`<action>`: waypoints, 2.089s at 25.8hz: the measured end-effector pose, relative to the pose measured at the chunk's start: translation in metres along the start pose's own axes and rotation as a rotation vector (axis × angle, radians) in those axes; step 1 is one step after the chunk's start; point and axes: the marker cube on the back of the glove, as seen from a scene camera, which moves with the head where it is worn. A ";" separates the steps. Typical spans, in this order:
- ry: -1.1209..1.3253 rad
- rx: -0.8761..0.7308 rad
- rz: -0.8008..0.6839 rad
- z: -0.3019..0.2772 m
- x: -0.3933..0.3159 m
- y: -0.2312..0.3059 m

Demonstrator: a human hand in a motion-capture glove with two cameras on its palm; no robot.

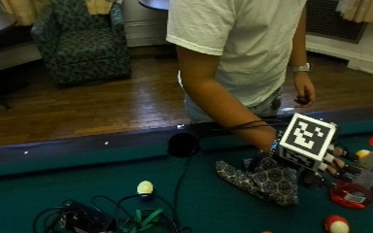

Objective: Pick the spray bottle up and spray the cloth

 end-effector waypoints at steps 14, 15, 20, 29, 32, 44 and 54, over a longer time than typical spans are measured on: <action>0.373 -0.038 -0.117 -0.060 -0.002 0.081; 0.383 -0.037 -0.120 -0.063 -0.003 0.086; 0.398 -0.029 -0.121 -0.074 -0.006 0.099; 0.389 -0.051 -0.089 -0.064 -0.008 0.104; 0.372 -0.054 -0.067 -0.061 -0.008 0.106; 0.350 -0.031 -0.005 -0.064 -0.007 0.116; 0.338 -0.038 -0.001 -0.062 -0.007 0.116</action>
